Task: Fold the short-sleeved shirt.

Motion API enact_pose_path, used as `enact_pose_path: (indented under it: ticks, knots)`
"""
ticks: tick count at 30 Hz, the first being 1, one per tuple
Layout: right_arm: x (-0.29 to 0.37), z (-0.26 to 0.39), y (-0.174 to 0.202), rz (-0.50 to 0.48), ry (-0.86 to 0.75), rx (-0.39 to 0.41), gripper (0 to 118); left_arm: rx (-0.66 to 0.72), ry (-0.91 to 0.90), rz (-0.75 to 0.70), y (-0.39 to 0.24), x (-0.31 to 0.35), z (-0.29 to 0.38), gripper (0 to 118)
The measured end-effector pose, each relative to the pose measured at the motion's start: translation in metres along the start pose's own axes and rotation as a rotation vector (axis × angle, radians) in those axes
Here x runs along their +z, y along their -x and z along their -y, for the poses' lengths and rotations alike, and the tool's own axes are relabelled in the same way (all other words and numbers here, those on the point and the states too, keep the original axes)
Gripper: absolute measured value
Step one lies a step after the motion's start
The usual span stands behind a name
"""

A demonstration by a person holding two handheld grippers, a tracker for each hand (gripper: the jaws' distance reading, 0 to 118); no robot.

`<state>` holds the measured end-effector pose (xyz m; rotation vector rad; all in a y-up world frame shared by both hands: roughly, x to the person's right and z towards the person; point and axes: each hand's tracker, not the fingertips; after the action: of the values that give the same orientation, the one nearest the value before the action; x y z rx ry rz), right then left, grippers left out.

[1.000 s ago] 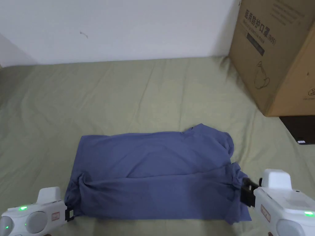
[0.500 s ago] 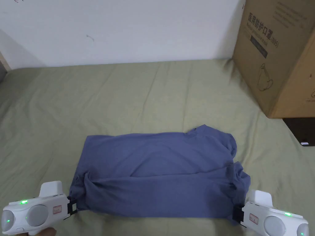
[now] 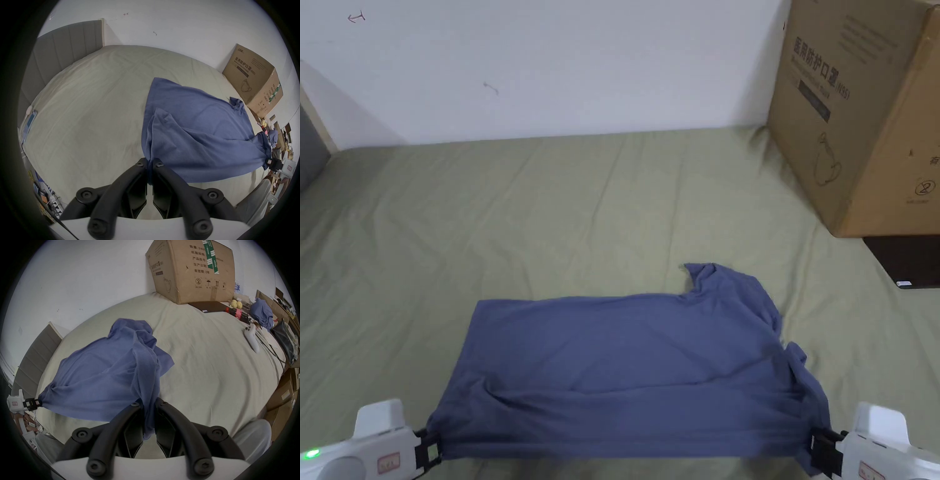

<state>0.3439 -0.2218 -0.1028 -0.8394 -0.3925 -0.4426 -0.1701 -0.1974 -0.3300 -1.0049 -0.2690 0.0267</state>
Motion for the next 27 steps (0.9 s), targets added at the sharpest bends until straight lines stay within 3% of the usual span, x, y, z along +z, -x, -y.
enact_pose_path:
  ticks: [9,13,14,15,16,18,19,27]
  knots:
    - [-0.032,0.036,-0.015,0.041,0.104,-0.099,9,0.010,0.101,-0.059,-0.001,-0.037,0.041,3]
    - [-0.012,0.025,0.000,0.072,0.095,-0.048,18,0.015,0.107,-0.076,-0.011,-0.026,0.032,14]
    - [-0.003,0.019,0.004,0.087,0.077,-0.013,29,0.024,0.102,-0.074,-0.012,-0.020,0.028,24]
    - [0.007,0.012,0.008,0.077,0.041,0.009,44,0.053,0.081,-0.039,-0.014,-0.010,0.023,42]
    - [0.015,0.002,0.009,0.056,0.004,0.023,65,0.072,0.049,-0.010,-0.016,0.000,0.018,71]
    - [0.040,-0.020,0.019,0.029,-0.098,0.046,83,0.100,-0.064,0.039,-0.024,0.028,0.004,102]
    - [0.051,-0.031,0.025,0.020,-0.145,0.062,84,0.096,-0.122,0.055,-0.030,0.041,-0.003,107]
    - [0.133,-0.096,0.078,-0.004,-0.550,0.184,83,-0.056,-0.552,0.064,-0.090,0.131,-0.052,107]
